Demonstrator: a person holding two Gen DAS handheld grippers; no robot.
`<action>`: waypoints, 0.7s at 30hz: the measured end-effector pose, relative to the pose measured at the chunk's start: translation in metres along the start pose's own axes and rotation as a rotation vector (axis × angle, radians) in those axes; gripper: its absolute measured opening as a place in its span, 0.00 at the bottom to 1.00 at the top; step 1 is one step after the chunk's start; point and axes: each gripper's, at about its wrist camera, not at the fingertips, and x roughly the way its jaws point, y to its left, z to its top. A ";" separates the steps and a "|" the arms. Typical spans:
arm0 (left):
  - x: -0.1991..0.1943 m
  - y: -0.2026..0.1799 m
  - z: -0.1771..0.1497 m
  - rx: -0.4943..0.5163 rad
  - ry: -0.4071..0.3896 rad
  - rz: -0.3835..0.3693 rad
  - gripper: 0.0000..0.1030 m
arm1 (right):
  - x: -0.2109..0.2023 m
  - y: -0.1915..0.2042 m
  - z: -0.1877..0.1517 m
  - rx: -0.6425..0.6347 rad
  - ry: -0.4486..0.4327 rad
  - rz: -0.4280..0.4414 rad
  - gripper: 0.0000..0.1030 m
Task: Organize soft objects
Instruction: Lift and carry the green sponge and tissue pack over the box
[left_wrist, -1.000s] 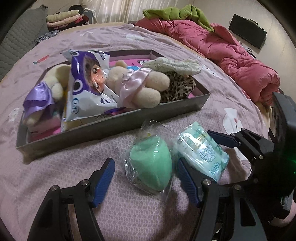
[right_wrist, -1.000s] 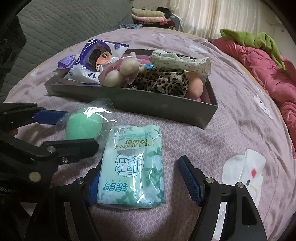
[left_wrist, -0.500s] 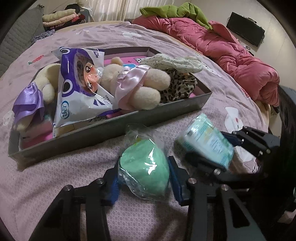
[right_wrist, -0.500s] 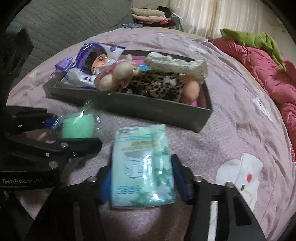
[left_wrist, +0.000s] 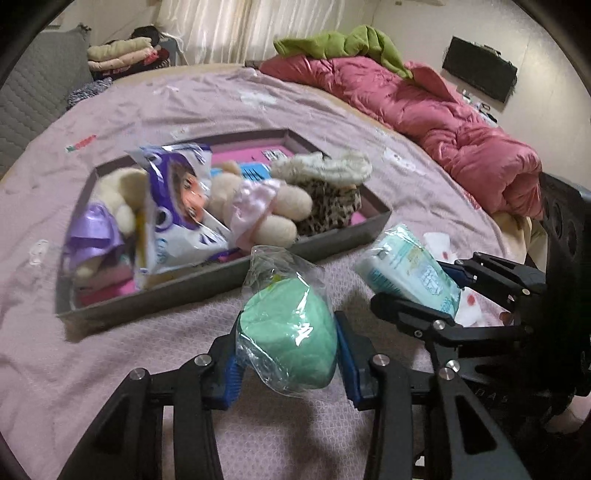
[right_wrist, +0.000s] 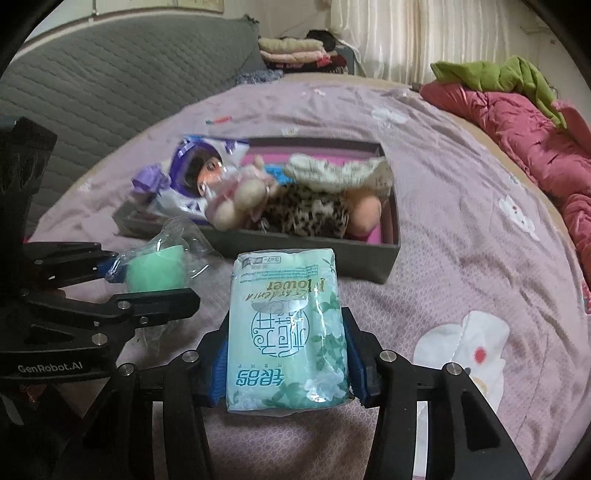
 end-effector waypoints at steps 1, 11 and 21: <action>-0.005 0.002 0.001 -0.008 -0.015 0.003 0.42 | -0.004 0.001 0.001 -0.001 -0.013 0.001 0.51; -0.049 0.032 0.016 -0.061 -0.169 0.113 0.42 | -0.027 0.009 0.025 -0.032 -0.132 0.001 0.51; -0.062 0.064 0.024 -0.146 -0.222 0.179 0.42 | -0.029 0.013 0.044 -0.040 -0.178 0.020 0.51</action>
